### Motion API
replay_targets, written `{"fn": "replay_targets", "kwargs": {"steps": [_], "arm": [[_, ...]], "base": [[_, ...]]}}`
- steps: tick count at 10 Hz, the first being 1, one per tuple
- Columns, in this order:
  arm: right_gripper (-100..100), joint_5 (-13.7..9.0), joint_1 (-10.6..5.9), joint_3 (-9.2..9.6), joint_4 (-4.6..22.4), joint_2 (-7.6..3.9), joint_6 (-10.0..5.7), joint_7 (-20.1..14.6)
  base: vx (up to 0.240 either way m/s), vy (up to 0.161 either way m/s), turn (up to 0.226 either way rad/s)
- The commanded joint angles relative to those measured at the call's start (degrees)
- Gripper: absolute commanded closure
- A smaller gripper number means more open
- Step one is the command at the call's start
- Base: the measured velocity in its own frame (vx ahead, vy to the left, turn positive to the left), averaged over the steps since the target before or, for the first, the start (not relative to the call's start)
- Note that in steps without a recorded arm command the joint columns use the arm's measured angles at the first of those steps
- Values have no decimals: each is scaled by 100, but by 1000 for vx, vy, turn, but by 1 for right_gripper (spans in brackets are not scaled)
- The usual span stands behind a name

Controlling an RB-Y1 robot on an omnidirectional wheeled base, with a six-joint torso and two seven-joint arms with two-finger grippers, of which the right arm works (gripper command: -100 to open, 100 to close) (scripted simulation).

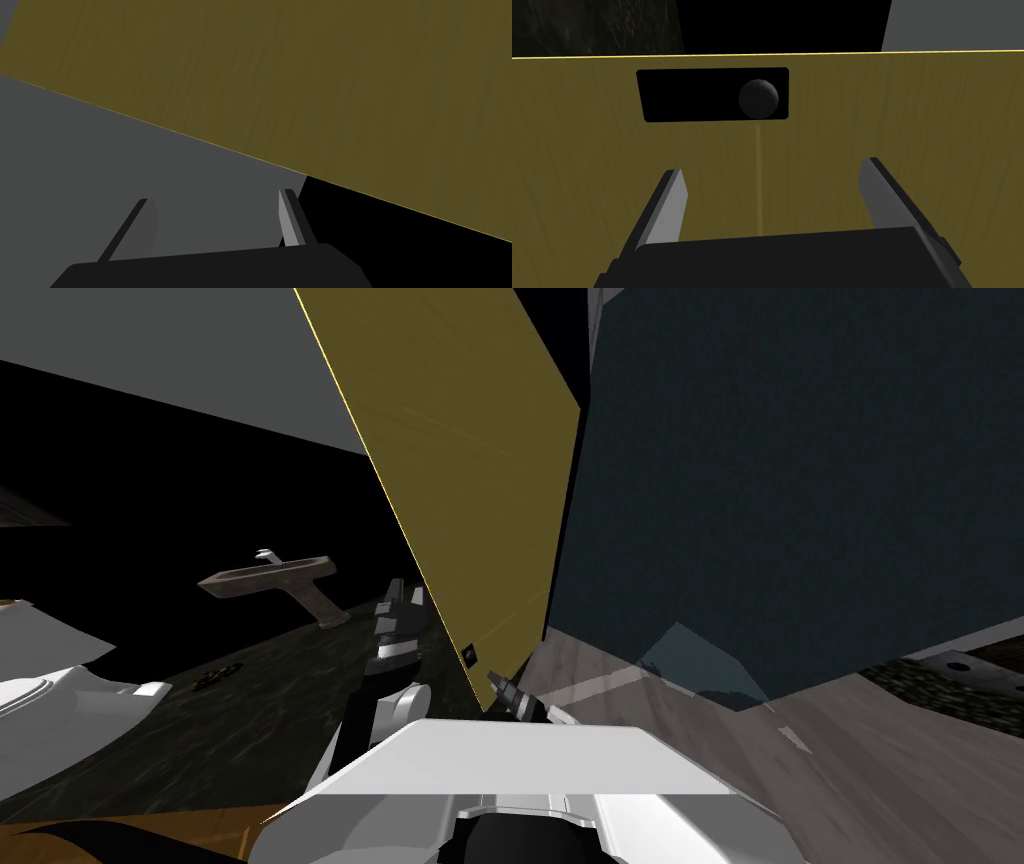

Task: Push the door open

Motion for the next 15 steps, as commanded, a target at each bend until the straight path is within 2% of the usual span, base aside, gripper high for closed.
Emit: {"fn": "replay_targets", "kwargs": {"steps": [1,2,3,8,9,13,14,15], "arm": [[-100,13,-10,-33,38,42,17,28],[-100,8,-8,-21,24,27,10,16],[100,8,-8,-21,24,27,10,16],[100,8,-8,-21,24,27,10,16],[-100,-29,20,-196,77,91,22,71],[-100,-123,88,-636,211,258,52,210],[-100,-161,116,-812,264,325,63,266],[-100,-177,128,-889,288,355,68,291]], "base": [[99,182,25],[36,87,-7],[-2,-11,5],[-8,-19,0],[-37,58,-102],[-79,132,-89],[-65,113,-103],[-79,110,-84]]}}
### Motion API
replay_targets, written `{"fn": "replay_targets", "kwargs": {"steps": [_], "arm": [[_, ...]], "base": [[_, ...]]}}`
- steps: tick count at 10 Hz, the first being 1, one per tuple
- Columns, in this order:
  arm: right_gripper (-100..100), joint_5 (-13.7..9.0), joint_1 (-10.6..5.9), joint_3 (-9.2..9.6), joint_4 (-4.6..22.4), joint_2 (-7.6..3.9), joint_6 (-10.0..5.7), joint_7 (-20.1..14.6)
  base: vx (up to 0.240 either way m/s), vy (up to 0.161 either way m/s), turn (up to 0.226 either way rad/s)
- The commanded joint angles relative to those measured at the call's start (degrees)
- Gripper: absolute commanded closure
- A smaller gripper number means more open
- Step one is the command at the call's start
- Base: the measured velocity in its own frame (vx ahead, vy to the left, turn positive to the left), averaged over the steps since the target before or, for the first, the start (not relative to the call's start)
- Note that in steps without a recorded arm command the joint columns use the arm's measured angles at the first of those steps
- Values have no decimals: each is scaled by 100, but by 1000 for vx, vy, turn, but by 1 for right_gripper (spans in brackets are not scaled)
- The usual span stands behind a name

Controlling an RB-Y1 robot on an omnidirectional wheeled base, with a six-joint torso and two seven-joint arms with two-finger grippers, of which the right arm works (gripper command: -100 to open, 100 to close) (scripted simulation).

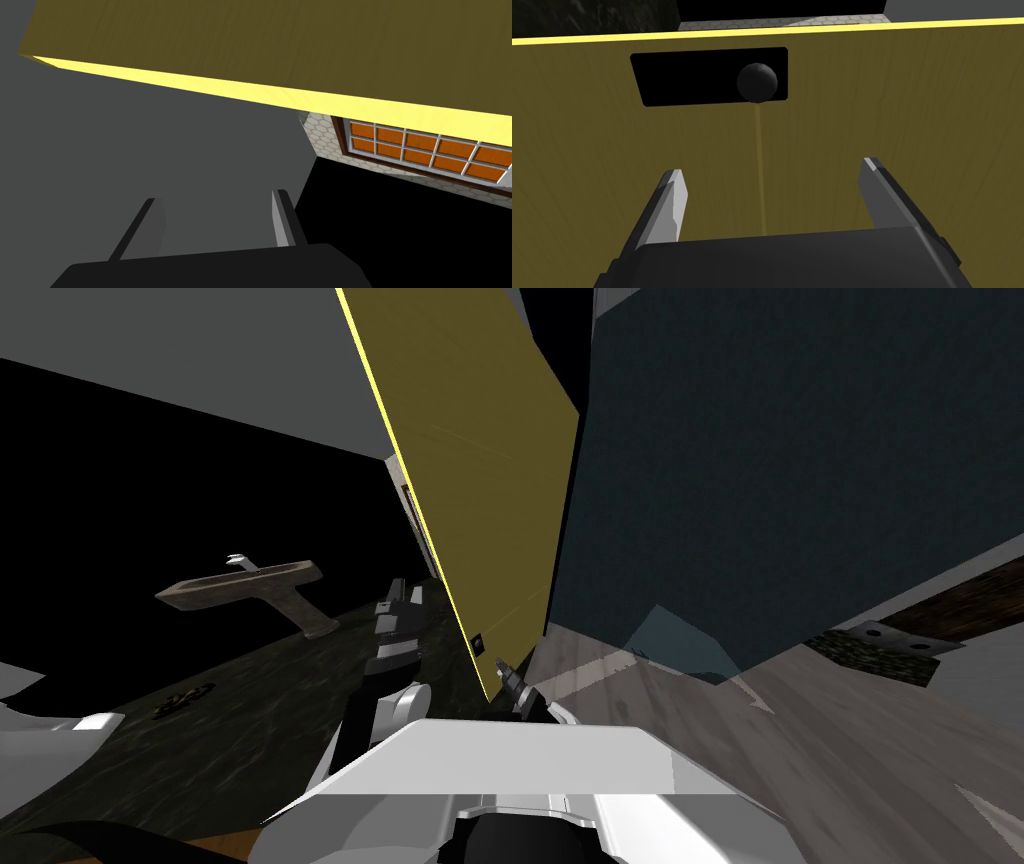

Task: Push the door open

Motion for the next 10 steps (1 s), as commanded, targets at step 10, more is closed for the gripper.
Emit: {"fn": "replay_targets", "kwargs": {"steps": [10], "arm": [[-100,-16,-5,-275,183,161,-23,130]], "base": [[101,135,14]]}}
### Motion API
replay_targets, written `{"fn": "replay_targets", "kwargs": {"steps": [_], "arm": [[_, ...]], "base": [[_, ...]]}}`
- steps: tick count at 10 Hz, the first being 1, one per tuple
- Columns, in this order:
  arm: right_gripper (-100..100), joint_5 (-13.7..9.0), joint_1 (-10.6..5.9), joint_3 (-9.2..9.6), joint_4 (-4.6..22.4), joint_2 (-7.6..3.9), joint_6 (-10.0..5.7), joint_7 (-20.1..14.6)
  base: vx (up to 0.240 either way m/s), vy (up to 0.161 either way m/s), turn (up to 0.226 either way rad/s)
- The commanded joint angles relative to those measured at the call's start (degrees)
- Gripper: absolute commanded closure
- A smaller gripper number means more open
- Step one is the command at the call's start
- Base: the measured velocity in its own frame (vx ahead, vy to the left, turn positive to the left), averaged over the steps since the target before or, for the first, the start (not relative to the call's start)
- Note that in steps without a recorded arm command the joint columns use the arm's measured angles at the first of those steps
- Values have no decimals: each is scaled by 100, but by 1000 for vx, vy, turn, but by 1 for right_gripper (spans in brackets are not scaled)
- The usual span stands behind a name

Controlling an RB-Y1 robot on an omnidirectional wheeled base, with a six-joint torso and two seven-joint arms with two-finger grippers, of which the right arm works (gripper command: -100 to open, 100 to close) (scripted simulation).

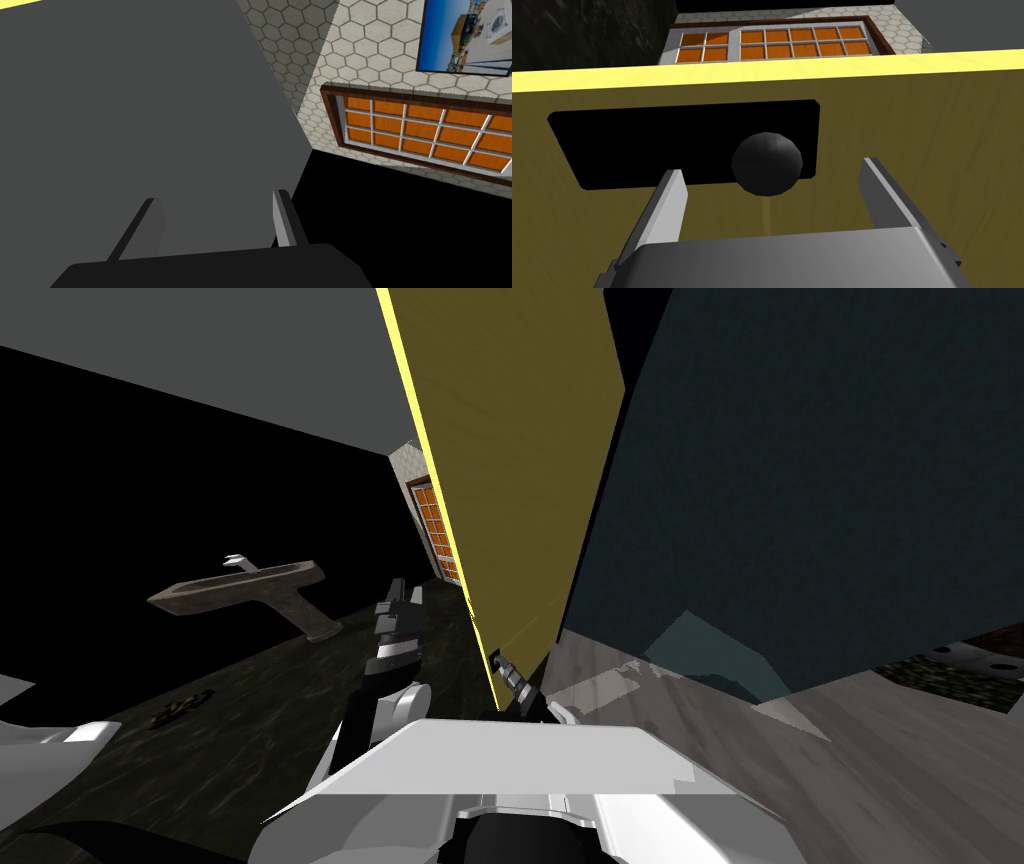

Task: Push the door open

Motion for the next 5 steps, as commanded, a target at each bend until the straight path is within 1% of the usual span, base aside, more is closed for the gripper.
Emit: {"fn": "replay_targets", "kwargs": {"steps": [1,2,5], "arm": [[-100,0,0,0,0,0,0,0],[100,0,0,0,0,0,0,0],[100,0,0,0,0,0,0,0]], "base": [[61,61,-3],[-7,-5,-1],[-20,-22,2]]}}
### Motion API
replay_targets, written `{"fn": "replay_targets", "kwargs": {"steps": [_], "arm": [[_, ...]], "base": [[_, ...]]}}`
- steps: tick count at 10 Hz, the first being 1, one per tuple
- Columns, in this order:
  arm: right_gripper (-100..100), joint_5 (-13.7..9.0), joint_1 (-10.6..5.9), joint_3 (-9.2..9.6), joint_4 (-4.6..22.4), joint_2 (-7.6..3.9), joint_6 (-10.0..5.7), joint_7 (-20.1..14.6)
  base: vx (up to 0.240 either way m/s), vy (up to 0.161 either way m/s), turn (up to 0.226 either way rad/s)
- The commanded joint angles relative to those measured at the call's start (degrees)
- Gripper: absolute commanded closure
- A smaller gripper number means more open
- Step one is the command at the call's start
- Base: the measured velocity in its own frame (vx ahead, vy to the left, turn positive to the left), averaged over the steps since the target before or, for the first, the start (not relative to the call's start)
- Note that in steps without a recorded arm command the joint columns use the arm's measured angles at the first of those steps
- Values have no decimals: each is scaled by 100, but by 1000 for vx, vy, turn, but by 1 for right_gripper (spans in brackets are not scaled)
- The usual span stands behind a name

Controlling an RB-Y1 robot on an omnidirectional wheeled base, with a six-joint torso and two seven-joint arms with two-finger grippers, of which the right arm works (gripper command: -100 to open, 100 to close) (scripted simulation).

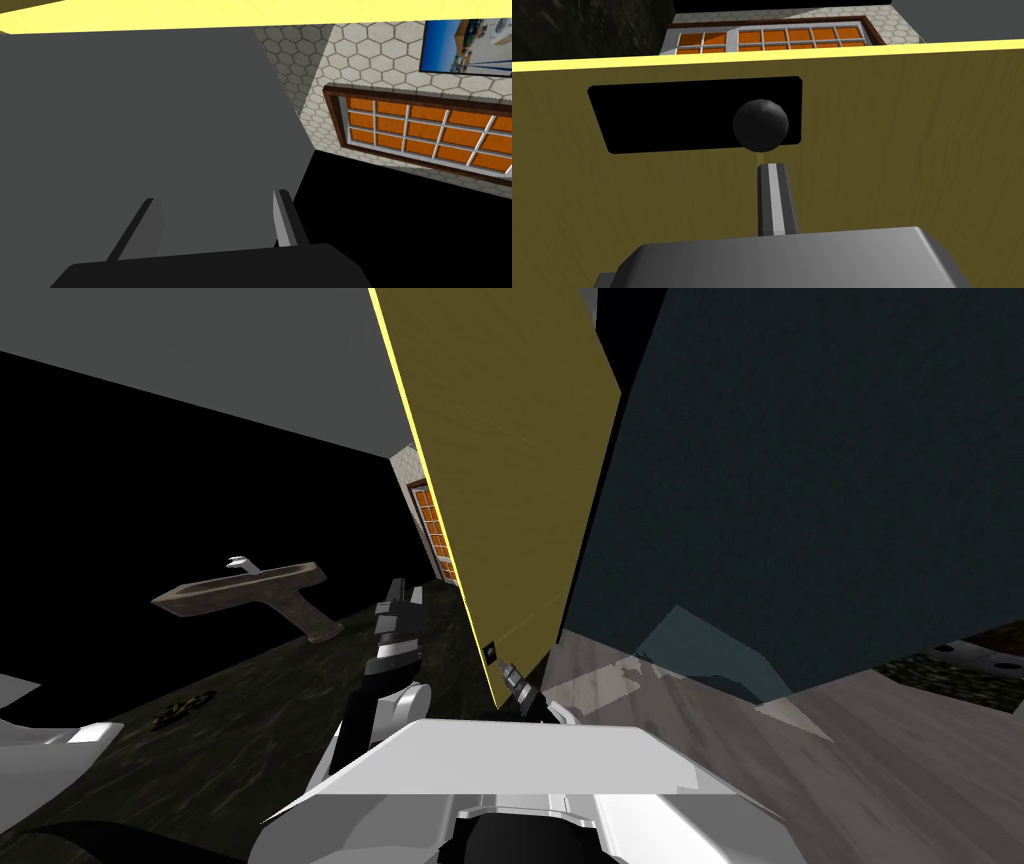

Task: Push the door open

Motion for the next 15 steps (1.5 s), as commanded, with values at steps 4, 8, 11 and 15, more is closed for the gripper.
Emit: {"fn": "replay_targets", "kwargs": {"steps": [4,8,11,15], "arm": [[-100,-58,35,-185,2,-11,23,56],[-100,-70,54,-258,-55,-34,83,78],[-100,-72,35,-313,2,20,76,102],[100,-73,32,-318,12,32,73,102]], "base": [[-81,-17,-76],[-30,49,-12],[179,144,24],[51,44,10]]}}
